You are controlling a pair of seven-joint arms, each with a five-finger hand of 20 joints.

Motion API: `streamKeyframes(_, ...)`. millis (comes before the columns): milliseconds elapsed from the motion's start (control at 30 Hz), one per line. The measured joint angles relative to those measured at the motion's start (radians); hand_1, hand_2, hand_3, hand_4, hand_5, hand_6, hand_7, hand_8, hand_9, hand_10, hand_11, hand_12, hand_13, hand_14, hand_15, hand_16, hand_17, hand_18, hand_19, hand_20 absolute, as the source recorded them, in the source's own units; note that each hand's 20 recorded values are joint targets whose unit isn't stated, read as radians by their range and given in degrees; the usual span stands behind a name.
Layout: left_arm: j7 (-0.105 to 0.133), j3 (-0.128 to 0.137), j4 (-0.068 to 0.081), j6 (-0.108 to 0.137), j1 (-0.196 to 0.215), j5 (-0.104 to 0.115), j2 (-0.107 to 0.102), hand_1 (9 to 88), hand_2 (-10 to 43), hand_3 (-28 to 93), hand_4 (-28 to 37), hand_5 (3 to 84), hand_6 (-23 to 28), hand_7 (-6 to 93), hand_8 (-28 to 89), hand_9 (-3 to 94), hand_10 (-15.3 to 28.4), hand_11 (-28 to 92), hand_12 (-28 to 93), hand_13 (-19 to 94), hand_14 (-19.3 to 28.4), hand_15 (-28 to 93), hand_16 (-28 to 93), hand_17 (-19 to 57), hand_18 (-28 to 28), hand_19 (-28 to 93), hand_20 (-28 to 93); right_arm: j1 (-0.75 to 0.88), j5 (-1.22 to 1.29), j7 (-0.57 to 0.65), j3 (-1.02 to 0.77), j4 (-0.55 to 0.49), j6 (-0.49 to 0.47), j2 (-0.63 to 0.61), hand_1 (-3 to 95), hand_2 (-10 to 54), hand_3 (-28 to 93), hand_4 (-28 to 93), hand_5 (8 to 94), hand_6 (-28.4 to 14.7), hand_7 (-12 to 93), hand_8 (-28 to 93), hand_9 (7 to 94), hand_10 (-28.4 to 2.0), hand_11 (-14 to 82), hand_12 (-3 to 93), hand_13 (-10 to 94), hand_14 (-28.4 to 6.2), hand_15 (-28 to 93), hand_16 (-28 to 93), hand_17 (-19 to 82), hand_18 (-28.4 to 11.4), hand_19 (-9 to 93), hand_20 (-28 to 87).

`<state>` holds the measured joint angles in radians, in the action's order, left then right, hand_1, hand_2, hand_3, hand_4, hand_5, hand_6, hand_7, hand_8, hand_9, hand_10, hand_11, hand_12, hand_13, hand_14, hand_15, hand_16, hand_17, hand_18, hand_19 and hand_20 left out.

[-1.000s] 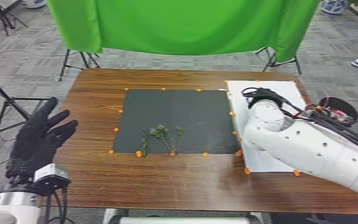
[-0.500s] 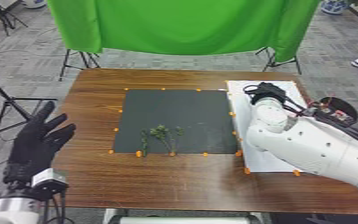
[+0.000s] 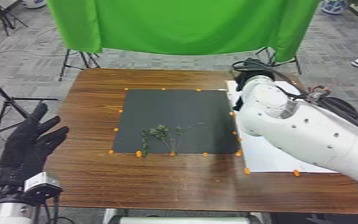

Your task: Arrange flowers

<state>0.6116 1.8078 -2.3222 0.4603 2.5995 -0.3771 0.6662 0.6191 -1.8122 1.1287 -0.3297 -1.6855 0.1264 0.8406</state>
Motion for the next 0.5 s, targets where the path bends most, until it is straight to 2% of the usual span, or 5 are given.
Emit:
streamKeyframes(233,-0.006,0.004,-0.001,0.001,0.002,-0.005,0.001,29.3,6.9,63,-20.7,30.5,6.6,8.1,-8,26.3,17.6,24,11,19,27.0,56,-12,-9.9,27.3,49,2,0.116,-0.035,-0.005,-0.053,-0.121,-0.042,0.021,60.7,-9.5,73,-28,85.4,-3.6,15,13,93.7,-10.0,24.0,21.6,94,-3.9,47,18,67,-10.6,93,12)
streamKeyframes(400,-0.02,0.004,-0.001,-0.001,-0.002,-0.013,0.007,29.3,6.8,64,-20.8,30.5,6.6,8.1,-8,26.4,17.6,23,11,19,26.9,56,-12,-9.9,27.3,49,2,0.2,-0.055,-0.008,-0.062,-0.166,-0.058,0.025,61.0,-9.5,73,-28,85.5,-3.7,15,13,93.7,-10.2,24.1,21.3,94,-3.9,47,18,67,-10.6,93,12)
streamKeyframes(500,-0.038,0.004,-0.001,-0.003,-0.01,-0.028,0.014,29.3,6.8,64,-20.7,30.5,6.6,8.1,-8,26.4,17.6,23,11,19,27.0,56,-12,-9.9,27.3,49,2,0.225,-0.059,-0.007,-0.051,-0.172,-0.065,0.024,61.0,-9.5,73,-28,85.5,-3.6,15,13,93.7,-10.3,24.0,21.3,94,-4.0,47,18,67,-10.7,93,12)
